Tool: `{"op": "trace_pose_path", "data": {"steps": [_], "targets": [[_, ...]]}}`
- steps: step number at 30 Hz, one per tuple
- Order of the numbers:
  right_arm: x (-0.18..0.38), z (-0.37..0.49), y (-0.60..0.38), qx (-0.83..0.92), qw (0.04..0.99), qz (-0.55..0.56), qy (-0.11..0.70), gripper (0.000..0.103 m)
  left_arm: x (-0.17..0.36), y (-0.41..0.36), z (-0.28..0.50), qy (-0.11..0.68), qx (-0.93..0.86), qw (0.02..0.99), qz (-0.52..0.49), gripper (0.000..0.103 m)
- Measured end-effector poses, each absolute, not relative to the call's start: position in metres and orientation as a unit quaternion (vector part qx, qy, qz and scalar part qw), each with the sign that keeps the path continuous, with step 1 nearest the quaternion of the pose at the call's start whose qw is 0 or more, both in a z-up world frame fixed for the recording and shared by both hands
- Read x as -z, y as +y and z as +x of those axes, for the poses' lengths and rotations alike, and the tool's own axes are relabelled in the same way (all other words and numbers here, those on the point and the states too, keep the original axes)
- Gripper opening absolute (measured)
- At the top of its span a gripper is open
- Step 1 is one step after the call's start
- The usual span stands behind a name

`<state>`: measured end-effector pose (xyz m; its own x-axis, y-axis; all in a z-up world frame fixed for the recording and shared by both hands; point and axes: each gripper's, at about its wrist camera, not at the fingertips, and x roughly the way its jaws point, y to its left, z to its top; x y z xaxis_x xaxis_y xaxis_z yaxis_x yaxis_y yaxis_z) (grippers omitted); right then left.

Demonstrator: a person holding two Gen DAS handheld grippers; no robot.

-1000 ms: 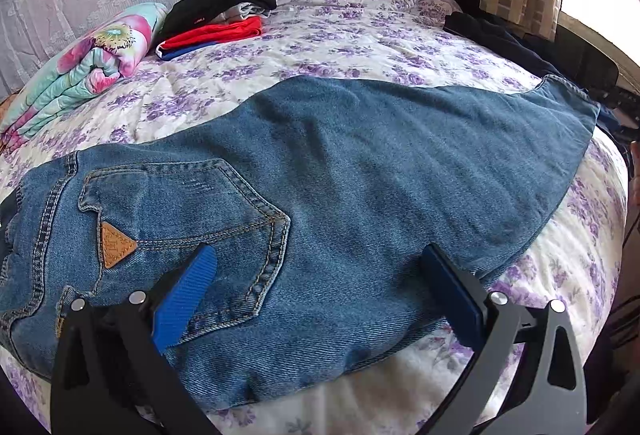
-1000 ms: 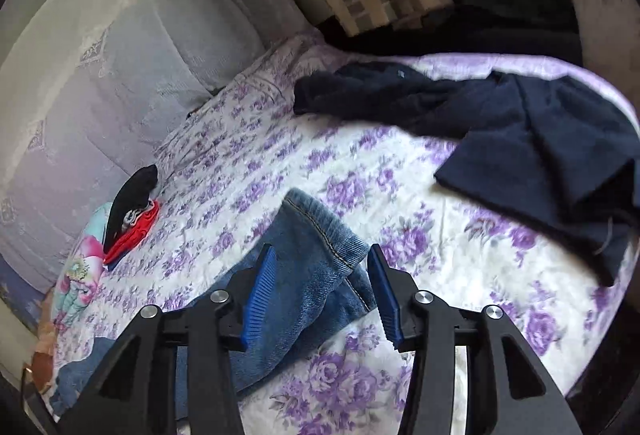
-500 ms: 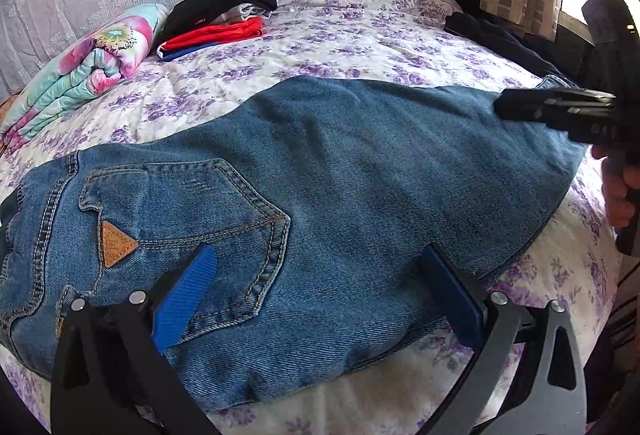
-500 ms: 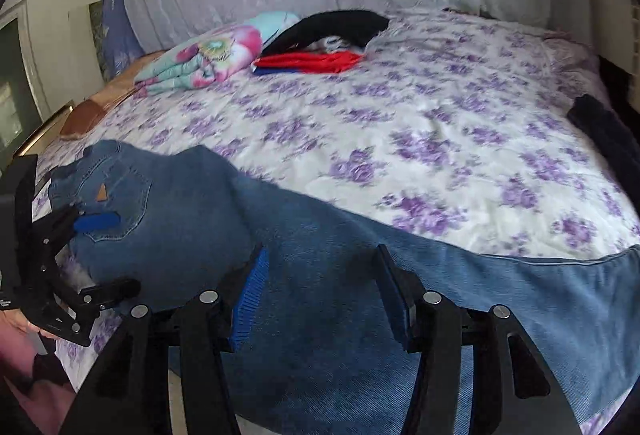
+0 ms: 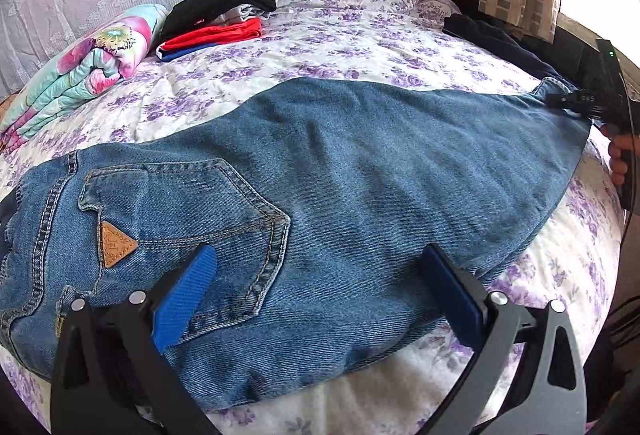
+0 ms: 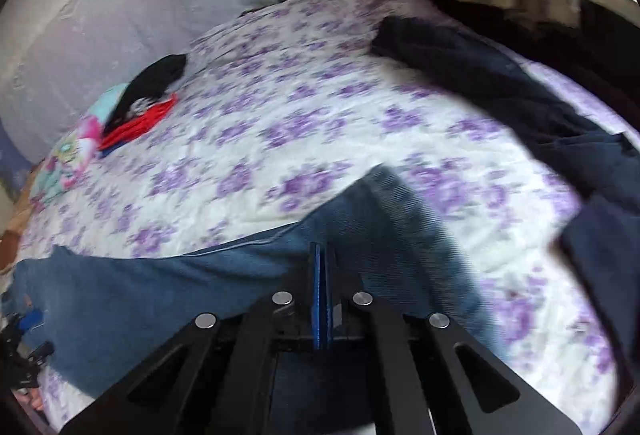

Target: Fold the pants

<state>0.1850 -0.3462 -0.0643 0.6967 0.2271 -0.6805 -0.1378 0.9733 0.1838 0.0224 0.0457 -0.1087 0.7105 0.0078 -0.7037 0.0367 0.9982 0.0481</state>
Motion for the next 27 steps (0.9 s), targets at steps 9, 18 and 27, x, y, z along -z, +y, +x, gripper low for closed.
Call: {"op": "trace_pose_path", "data": {"steps": [9, 18, 27], "targets": [[0.077, 0.132, -0.304, -0.132, 0.917, -0.065, 0.372, 0.048, 0.109, 0.046, 0.022, 0.38, 0.009, 0.924, 0.029, 0.099], [0.059, 0.06, -0.357, -0.142, 0.936, 0.155, 0.281, 0.059, 0.109, 0.046, 0.022, 0.381, 0.007, 0.924, 0.031, 0.099], [0.094, 0.076, -0.34, -0.122, 0.936, 0.083, 0.32, 0.071, 0.11, 0.047, 0.022, 0.38, 0.005, 0.924, 0.032, 0.099]]}}
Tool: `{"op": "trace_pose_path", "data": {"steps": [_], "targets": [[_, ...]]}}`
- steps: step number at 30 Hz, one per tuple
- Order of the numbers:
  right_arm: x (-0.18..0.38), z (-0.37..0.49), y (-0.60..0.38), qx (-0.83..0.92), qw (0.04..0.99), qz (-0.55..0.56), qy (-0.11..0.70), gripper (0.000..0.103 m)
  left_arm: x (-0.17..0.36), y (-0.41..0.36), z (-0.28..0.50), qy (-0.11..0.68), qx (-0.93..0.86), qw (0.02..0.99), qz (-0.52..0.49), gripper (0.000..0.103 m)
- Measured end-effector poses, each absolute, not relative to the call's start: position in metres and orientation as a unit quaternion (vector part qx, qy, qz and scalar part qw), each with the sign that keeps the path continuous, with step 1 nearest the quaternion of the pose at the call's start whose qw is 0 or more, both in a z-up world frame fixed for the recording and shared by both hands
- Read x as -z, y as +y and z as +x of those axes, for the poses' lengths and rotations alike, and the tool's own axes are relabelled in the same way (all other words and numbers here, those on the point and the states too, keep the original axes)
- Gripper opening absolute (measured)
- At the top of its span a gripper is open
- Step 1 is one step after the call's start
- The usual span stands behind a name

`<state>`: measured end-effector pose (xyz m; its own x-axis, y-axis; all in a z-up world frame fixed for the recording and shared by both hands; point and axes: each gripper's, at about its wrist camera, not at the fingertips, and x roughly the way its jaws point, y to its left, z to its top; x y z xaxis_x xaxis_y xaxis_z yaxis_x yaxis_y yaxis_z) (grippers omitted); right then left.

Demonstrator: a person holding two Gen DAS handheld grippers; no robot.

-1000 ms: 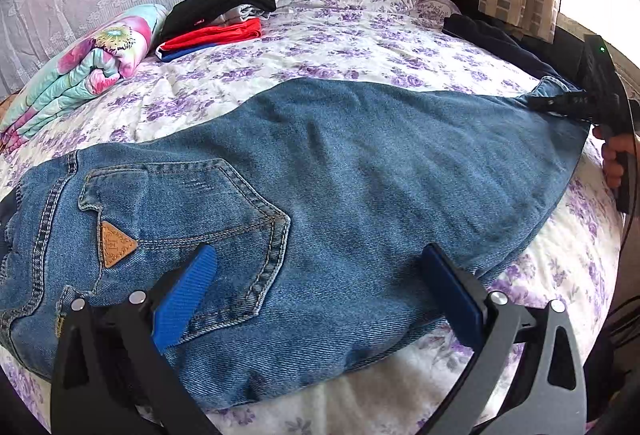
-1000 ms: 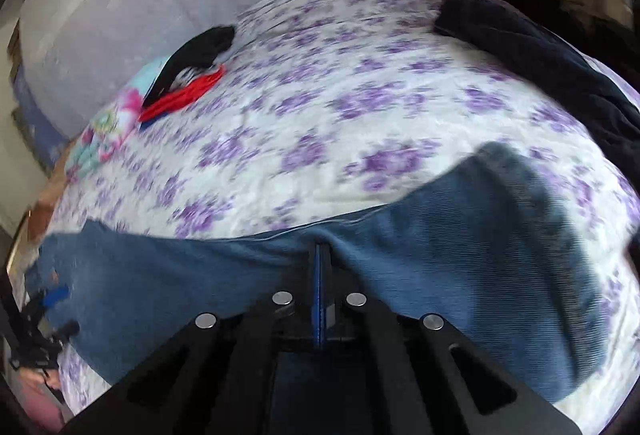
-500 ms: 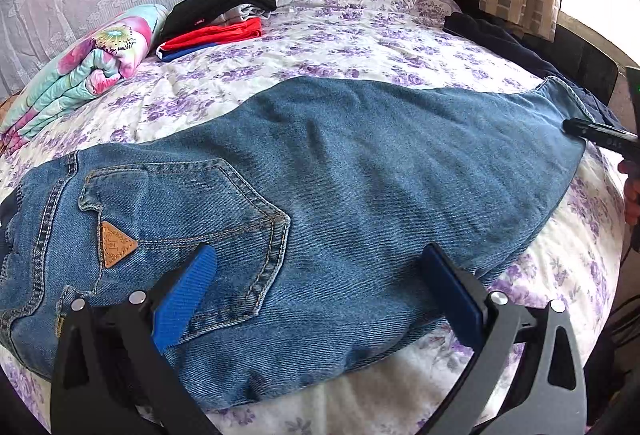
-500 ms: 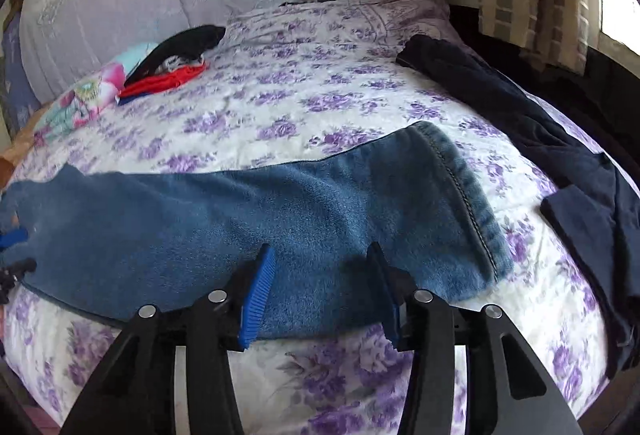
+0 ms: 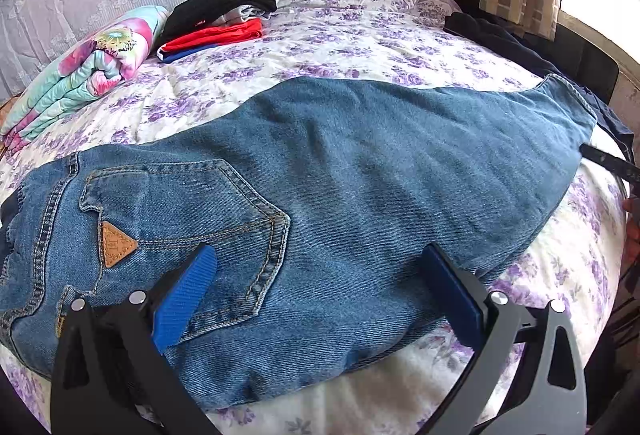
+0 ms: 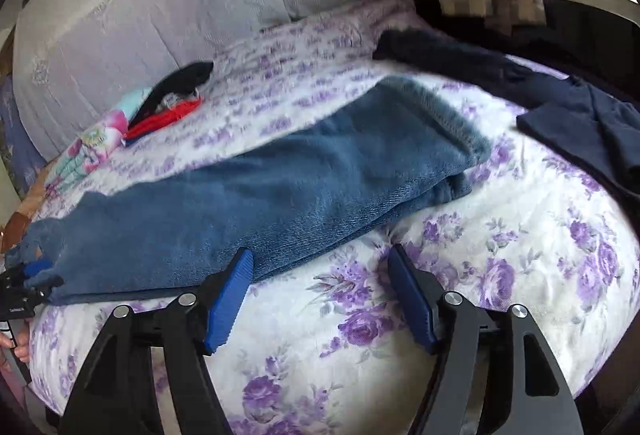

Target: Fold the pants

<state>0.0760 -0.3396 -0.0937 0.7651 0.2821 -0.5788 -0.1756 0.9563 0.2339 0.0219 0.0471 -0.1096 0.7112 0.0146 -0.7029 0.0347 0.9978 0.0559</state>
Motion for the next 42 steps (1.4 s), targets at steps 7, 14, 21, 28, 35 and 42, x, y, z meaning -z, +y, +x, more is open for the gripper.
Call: {"op": "trace_pose_path", "data": {"steps": [7, 14, 21, 28, 35, 42], "targets": [[0.088, 0.067, -0.37, -0.158, 0.905, 0.255, 0.302, 0.074, 0.11, 0.048, 0.023, 0.381, 0.005, 0.924, 0.034, 0.099], [0.094, 0.092, -0.396, -0.113, 0.871, 0.378, 0.294, 0.074, 0.11, 0.047, 0.023, 0.381, 0.005, 0.924, 0.034, 0.099], [0.096, 0.13, -0.401, -0.081, 0.859, 0.399, 0.311, 0.083, 0.11, 0.048, 0.023, 0.381, 0.005, 0.924, 0.034, 0.099], [0.093, 0.134, -0.392, -0.071, 0.866, 0.382, 0.316, 0.076, 0.111, 0.048, 0.023, 0.381, 0.005, 0.924, 0.034, 0.099], [0.1, 0.093, -0.407, -0.094, 0.779, 0.531, 0.321, 0.082, 0.11, 0.048, 0.024, 0.381, 0.004, 0.924, 0.036, 0.099], [0.101, 0.137, -0.392, -0.061, 0.791, 0.503, 0.342, 0.091, 0.11, 0.048, 0.023, 0.38, 0.004, 0.924, 0.035, 0.099]]}}
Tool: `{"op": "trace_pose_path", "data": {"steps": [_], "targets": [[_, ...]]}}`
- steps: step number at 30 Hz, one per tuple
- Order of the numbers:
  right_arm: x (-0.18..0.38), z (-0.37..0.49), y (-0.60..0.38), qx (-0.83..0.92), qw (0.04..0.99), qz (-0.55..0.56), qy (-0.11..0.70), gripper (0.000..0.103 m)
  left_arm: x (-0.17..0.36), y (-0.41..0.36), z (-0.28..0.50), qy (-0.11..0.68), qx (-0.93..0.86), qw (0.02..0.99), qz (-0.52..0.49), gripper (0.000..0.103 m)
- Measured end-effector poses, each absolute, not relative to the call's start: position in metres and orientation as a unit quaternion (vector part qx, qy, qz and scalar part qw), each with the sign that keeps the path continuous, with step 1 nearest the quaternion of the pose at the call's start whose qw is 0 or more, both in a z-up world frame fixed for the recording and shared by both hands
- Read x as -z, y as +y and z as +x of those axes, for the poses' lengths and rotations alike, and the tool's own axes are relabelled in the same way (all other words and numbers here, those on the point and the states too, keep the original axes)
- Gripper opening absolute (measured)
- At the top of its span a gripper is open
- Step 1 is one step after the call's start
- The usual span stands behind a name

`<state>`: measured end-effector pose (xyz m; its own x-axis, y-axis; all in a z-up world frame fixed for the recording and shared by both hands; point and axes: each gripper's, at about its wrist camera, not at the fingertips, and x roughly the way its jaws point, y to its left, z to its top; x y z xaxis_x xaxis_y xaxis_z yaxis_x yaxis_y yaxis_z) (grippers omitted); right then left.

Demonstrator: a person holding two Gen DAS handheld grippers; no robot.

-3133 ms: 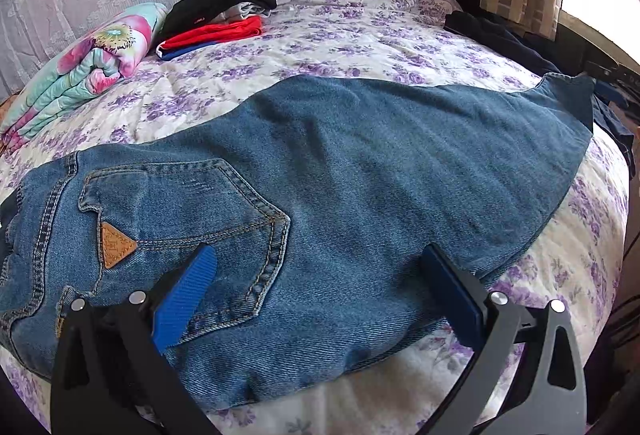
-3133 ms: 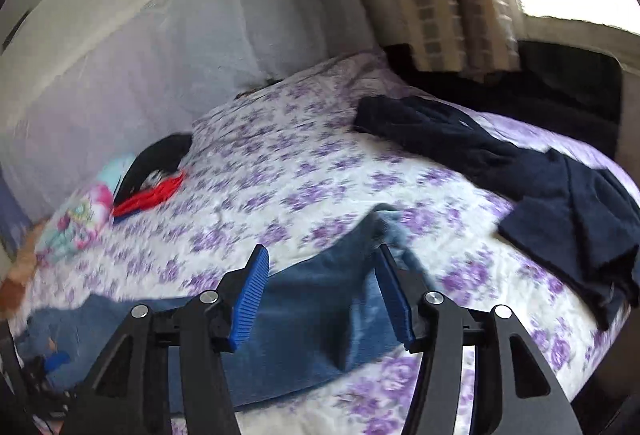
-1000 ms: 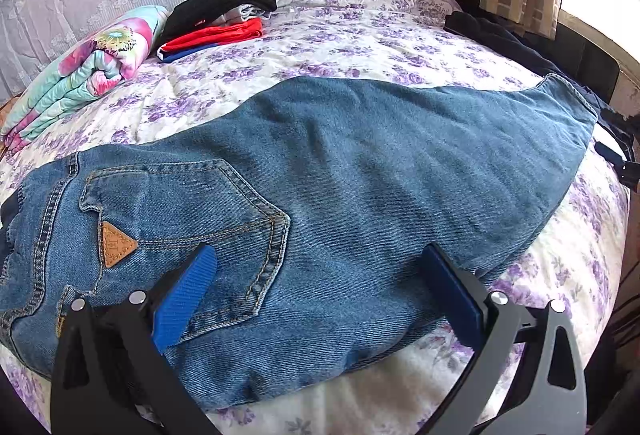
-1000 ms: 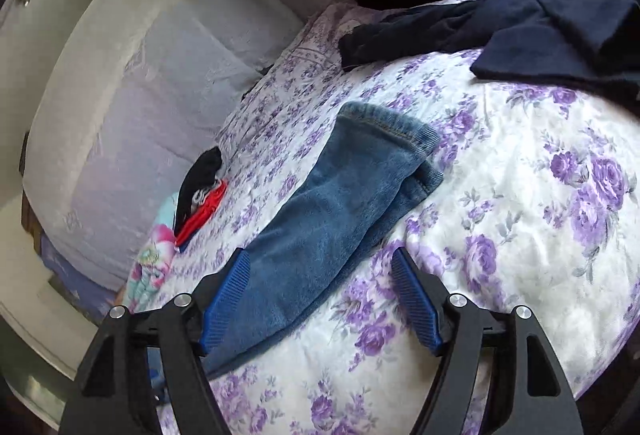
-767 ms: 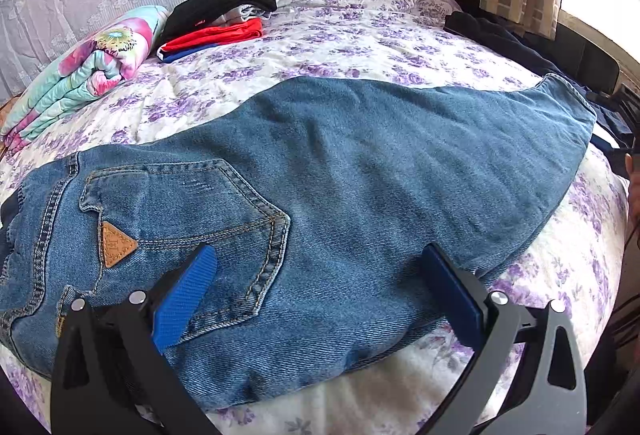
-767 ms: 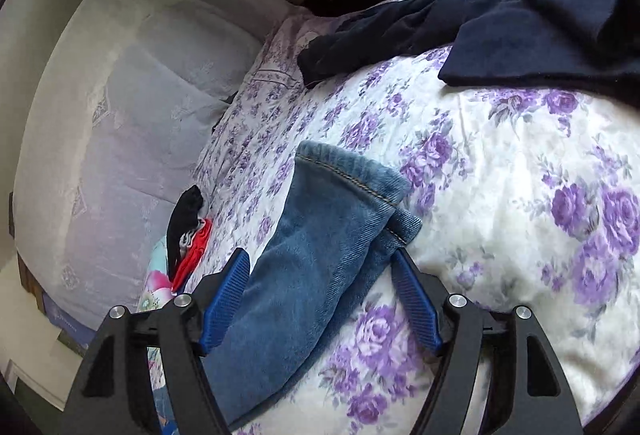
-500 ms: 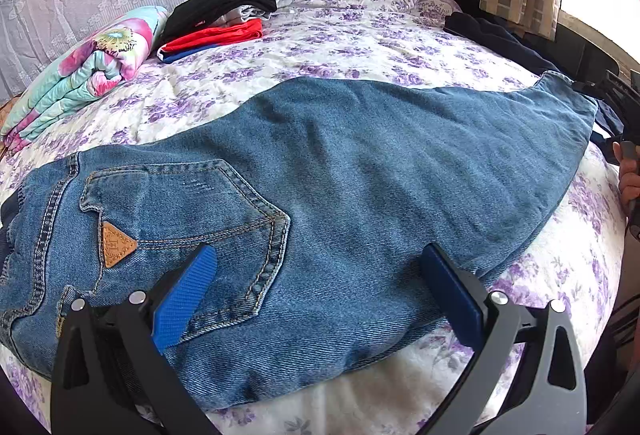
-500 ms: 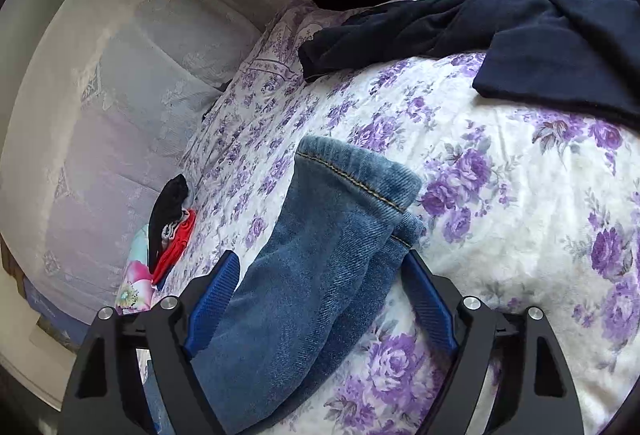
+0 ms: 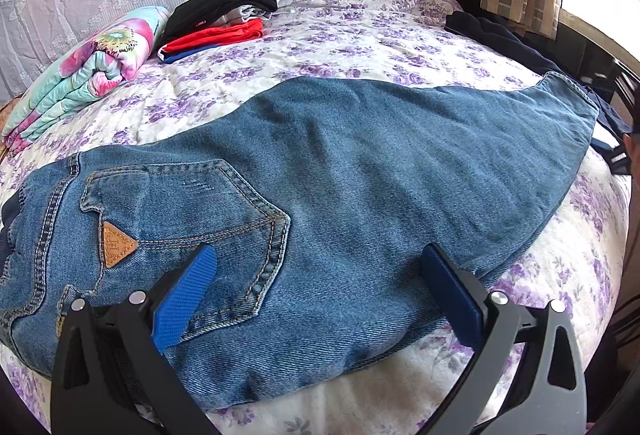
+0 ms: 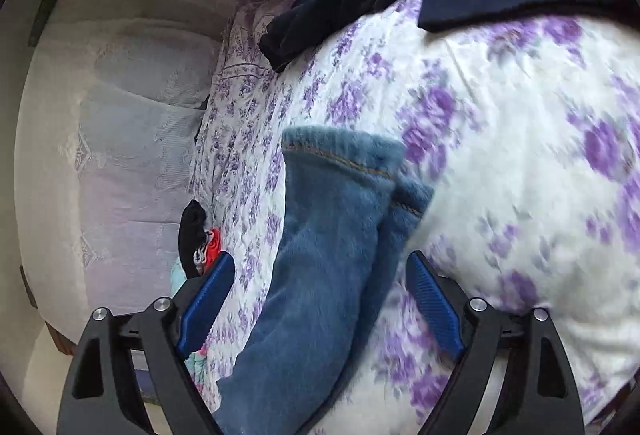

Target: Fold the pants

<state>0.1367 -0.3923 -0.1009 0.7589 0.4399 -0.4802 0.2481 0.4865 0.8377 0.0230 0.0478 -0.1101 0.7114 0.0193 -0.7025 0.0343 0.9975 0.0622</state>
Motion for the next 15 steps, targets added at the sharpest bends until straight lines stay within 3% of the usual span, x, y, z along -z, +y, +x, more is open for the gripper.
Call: {"op": "trace_pose_path", "data": {"steps": [4, 8, 9, 11, 15], "targets": [[0.095, 0.149, -0.387, -0.047, 0.822, 0.47, 0.319, 0.086, 0.109, 0.049, 0.024, 0.377, 0.005, 0.925, 0.035, 0.099], [0.102, 0.132, -0.389, -0.066, 0.835, 0.458, 0.297, 0.031, 0.106, 0.051, 0.019, 0.364, 0.007, 0.931, 0.03, 0.099], [0.107, 0.13, -0.393, -0.065, 0.834, 0.458, 0.3, 0.025, 0.102, 0.049, 0.016, 0.356, 0.008, 0.934, 0.03, 0.099], [0.119, 0.127, -0.4, -0.076, 0.832, 0.462, 0.299, 0.019, 0.086, 0.038, 0.009, 0.331, 0.027, 0.943, 0.027, 0.099], [0.114, 0.124, -0.396, -0.069, 0.85, 0.432, 0.294, 0.02, 0.051, 0.001, 0.003, 0.255, 0.082, 0.963, 0.008, 0.099]]}}
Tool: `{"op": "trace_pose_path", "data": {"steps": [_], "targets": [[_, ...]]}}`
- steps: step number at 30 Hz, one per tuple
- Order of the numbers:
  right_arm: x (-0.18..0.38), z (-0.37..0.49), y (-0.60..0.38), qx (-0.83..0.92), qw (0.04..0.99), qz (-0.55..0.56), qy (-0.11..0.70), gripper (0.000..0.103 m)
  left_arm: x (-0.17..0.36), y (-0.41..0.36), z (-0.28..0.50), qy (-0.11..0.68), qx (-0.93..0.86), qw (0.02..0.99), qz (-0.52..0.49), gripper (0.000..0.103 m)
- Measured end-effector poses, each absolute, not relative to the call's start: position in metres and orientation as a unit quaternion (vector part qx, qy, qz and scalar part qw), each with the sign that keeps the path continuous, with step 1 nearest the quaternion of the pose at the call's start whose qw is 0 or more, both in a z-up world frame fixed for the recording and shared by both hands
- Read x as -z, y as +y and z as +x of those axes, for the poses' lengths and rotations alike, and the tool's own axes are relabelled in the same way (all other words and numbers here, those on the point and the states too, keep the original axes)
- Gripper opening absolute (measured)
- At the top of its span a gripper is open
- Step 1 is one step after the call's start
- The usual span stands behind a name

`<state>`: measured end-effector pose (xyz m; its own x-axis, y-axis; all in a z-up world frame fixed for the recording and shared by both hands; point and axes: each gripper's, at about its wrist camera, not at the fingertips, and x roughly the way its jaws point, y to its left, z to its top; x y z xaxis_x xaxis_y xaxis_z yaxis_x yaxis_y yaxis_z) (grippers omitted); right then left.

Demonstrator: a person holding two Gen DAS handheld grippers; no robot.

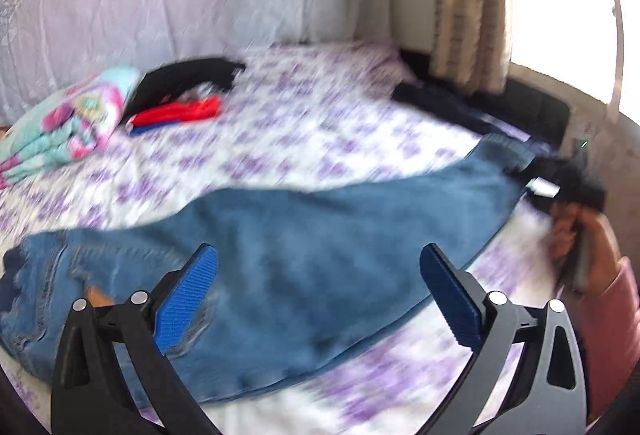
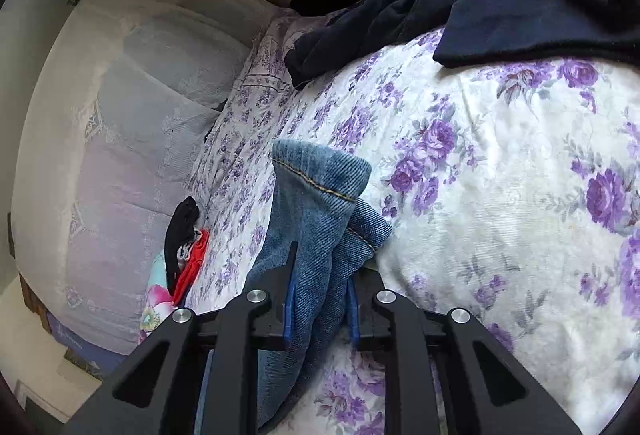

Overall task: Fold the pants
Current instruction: 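Lift the hems with the right gripper and fold them toward the waistband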

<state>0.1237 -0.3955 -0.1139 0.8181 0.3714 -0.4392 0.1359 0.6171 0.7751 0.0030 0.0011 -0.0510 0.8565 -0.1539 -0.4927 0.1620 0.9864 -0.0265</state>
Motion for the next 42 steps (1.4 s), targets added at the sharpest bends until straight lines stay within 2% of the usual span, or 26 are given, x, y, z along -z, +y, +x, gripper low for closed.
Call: {"op": "trace_pose_path", "data": {"steps": [3, 6, 12, 16, 19, 23, 28, 32, 37, 42], "targets": [[0.115, 0.124, -0.396, -0.069, 0.85, 0.431, 0.294, 0.019, 0.064, -0.024, 0.028, 0.284, 0.088, 0.955, -0.001, 0.099], [0.114, 0.124, -0.394, -0.069, 0.855, 0.42, 0.297, 0.019, 0.113, -0.035, 0.063, 0.395, 0.081, 0.915, -0.013, 0.099], [0.11, 0.125, -0.391, -0.066, 0.861, 0.402, 0.303, 0.021, 0.115, -0.039, 0.07, 0.397, 0.073, 0.915, 0.004, 0.099], [0.086, 0.12, -0.378, -0.055, 0.893, 0.336, 0.296, 0.02, 0.115, -0.047, 0.072, 0.404, 0.055, 0.913, 0.03, 0.099], [0.051, 0.106, -0.35, -0.041, 0.935, 0.235, 0.261, 0.018, 0.112, -0.046, 0.066, 0.4, 0.056, 0.914, 0.027, 0.099], [0.005, 0.081, -0.282, -0.066, 0.973, 0.081, 0.206, 0.017, 0.098, -0.021, 0.056, 0.382, 0.087, 0.919, -0.047, 0.099], [-0.018, 0.045, -0.182, -0.142, 0.974, -0.085, 0.154, 0.017, 0.065, 0.03, 0.033, 0.32, 0.06, 0.942, -0.085, 0.099], [-0.006, 0.022, -0.121, -0.219, 0.95, -0.156, 0.156, 0.016, 0.058, 0.079, 0.018, 0.295, 0.006, 0.95, -0.103, 0.099], [0.035, 0.003, -0.067, -0.264, 0.914, -0.245, 0.185, 0.016, 0.064, 0.123, 0.003, 0.283, -0.021, 0.948, -0.142, 0.098], [0.061, 0.007, -0.044, -0.279, 0.89, -0.276, 0.233, 0.017, 0.072, 0.112, 0.001, 0.278, -0.025, 0.955, -0.102, 0.098]]}}
